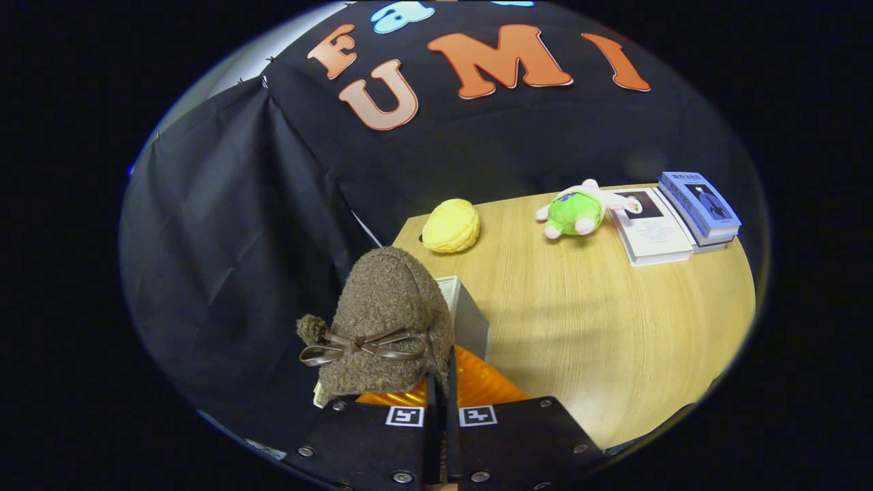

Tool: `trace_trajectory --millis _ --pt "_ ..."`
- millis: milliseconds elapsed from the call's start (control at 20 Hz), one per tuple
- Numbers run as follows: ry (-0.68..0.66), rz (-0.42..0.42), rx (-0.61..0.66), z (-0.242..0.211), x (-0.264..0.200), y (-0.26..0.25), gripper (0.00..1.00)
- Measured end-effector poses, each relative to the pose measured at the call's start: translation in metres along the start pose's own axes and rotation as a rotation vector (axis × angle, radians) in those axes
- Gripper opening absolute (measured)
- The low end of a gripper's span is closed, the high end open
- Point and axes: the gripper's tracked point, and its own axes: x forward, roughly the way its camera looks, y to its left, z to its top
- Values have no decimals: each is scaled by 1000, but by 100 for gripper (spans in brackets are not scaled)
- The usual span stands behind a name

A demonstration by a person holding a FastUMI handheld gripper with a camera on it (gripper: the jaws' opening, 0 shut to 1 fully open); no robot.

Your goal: Open the storage box then place both shoes into the box .Put the left shoe in first, then the right shoe, with the right side of both shoes facing outward in a uniform manner.

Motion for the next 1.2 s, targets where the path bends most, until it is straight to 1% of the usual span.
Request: trace_trajectory --millis 150,300,500,550,650,800,900,950,1000,1050,1200 --pt "7 8 -18 1 13 22 4" --pt "31 2 -28 -8 30 35 4" --pt "63 -26 -40 -21 51 41 5" --pt "71 -33 -38 -15 57 37 5" --pt "115 -40 -36 -26 68 38 5" --pt "140 -67 -31 -36 81 35 5" --pt "134 -97 -38 -36 87 29 8" --pt "133 -122 -47 -35 87 23 12" --pt "141 -139 -54 -37 86 19 14" --pt "146 -144 -55 -39 84 17 16" --pt "147 -126 -49 -38 79 16 17"
